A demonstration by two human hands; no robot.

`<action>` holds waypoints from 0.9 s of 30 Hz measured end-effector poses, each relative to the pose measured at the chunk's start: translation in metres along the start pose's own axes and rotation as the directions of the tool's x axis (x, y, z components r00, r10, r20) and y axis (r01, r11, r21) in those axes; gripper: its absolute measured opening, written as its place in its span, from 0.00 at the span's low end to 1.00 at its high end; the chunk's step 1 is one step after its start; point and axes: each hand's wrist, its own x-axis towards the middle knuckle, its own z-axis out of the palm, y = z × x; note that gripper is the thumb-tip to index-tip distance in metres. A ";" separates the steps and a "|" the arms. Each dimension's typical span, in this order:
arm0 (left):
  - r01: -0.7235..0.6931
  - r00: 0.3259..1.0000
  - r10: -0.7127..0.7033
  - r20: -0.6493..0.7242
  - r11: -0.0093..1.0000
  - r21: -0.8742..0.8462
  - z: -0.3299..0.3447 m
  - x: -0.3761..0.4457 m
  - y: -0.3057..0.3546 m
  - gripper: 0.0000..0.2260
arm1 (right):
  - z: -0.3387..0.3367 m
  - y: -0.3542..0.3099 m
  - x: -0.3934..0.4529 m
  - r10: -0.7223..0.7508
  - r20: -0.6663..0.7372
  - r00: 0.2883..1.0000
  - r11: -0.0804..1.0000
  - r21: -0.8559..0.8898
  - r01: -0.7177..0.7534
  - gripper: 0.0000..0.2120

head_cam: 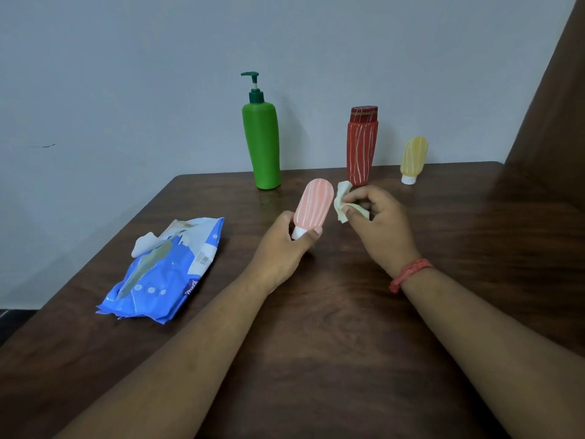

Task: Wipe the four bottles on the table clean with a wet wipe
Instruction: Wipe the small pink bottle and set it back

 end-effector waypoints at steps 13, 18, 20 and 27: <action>0.003 0.977 0.019 0.211 0.994 -0.105 -0.003 0.004 -0.009 0.12 | 0.011 -0.004 -0.001 -0.133 0.065 0.989 0.979 -0.147 0.141 0.12; -0.030 0.972 0.088 0.216 0.966 -0.258 -0.005 0.004 -0.012 0.10 | 0.012 -0.007 -0.005 -0.224 0.115 0.968 0.961 -0.140 0.239 0.07; -0.023 0.960 0.105 0.261 0.953 -0.302 -0.005 0.006 -0.012 0.11 | 0.010 -0.005 -0.001 -0.238 0.024 0.971 0.954 -0.183 0.239 0.05; -0.010 0.968 0.125 0.219 0.888 -0.460 -0.005 0.009 -0.014 0.17 | 0.012 -0.008 -0.007 -0.336 0.134 0.932 0.909 -0.213 0.358 0.10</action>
